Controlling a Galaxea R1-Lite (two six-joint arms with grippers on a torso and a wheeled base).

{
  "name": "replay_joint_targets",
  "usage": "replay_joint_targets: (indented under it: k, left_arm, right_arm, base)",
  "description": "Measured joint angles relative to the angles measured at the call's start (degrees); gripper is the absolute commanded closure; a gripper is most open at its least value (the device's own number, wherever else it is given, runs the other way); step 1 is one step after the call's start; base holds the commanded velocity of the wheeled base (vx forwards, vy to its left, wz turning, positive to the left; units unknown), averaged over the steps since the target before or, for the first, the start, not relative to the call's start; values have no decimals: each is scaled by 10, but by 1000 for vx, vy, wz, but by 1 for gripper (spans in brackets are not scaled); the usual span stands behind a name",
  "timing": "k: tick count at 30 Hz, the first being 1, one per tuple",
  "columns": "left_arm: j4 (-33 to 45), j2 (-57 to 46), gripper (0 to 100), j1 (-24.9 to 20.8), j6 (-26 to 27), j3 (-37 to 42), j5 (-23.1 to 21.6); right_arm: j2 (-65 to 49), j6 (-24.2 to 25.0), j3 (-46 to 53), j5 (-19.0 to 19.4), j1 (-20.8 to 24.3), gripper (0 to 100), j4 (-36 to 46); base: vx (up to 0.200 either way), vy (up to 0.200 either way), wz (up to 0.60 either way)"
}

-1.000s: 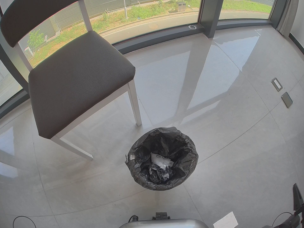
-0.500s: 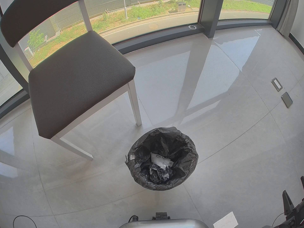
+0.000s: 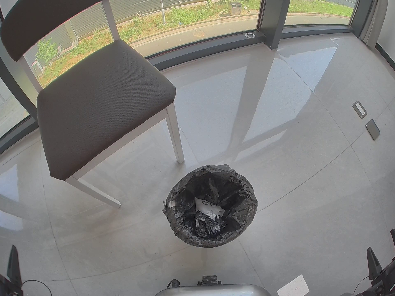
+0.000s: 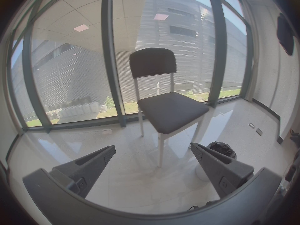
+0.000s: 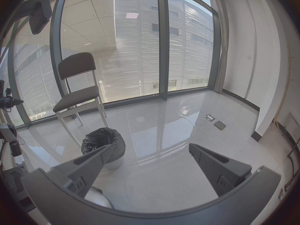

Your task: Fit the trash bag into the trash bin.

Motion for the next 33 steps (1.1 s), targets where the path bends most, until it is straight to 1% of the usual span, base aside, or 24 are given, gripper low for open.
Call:
replay_joint_targets:
  k: [2,4,7,9,13,18,24,27,33]
  left_arm:
    - [-63,0,0,0,7,52,-29]
    - [-108,0,0,-1,14,95,-60]
    - [-140,1,0,-2,24,138,-106]
    - [-150,2,0,-2,32,154,-118]
    - [-169,12,0,-9,45,179,-123]
    - [-171,12,0,-7,44,187,-121]
    - [-176,5,0,0,33,189,-111]
    - [-190,3,0,1,29,189,-96]
    - [-191,2,0,1,28,189,-95]
  right_arm:
    - [0,0,0,0,0,0,0]
    - [0,-1,0,0,0,0,0]
    - [0,-2,0,-1,0,0,0]
    - [0,-2,0,-2,0,0,0]
    - [0,-5,0,-2,0,0,0]
    - [0,-13,0,-1,0,0,-1]
    - [0,-10,0,-2,0,0,0]
    - [0,-13,0,-2,0,0,0]
    - [0,-18,0,1,0,0,-1]
  base:
    - [0,0,0]
    - [0,0,0]
    - [0,0,0]
    - [0,0,0]
    - [0,0,0]
    - [0,0,0]
    - [0,0,0]
    - [0,0,0]
    - [0,0,0]
